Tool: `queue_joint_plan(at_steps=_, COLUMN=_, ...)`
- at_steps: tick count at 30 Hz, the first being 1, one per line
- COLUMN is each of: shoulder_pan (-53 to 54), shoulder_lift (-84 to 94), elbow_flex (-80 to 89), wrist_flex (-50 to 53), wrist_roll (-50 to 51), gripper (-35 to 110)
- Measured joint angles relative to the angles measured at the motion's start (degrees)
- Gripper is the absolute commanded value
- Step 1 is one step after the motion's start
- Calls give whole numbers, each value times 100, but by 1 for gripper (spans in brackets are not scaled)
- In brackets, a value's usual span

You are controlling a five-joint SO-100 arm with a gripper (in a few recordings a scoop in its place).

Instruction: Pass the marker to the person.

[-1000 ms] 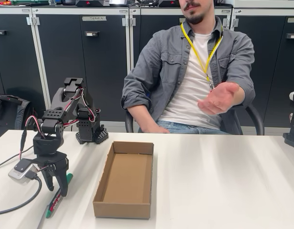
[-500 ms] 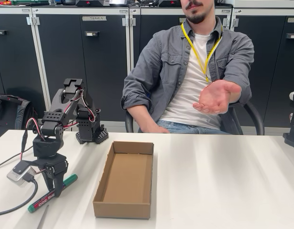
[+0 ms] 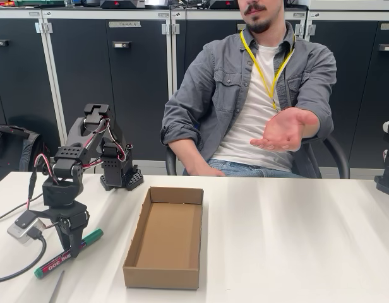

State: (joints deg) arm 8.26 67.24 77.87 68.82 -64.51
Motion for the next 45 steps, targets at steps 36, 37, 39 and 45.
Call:
queue_joint_plan(at_steps=36, shoulder_pan=-3375, shoulder_lift=5221, elbow_flex=-729, wrist_flex=3023, wrist_roll=26, gripper=-5)
queue_joint_plan(at_steps=37, shoulder_pan=-3560, shoulder_lift=5370, elbow_flex=-729, wrist_flex=3023, wrist_roll=-26, gripper=-5)
queue_joint_plan(at_steps=39, shoulder_pan=-3929, shoulder_lift=5634, elbow_flex=-729, wrist_flex=3023, wrist_roll=-123, gripper=-5)
queue_joint_plan(at_steps=45, shoulder_pan=-4808, shoulder_lift=6337, elbow_flex=-220, wrist_flex=2364, wrist_roll=-9, gripper=-5)
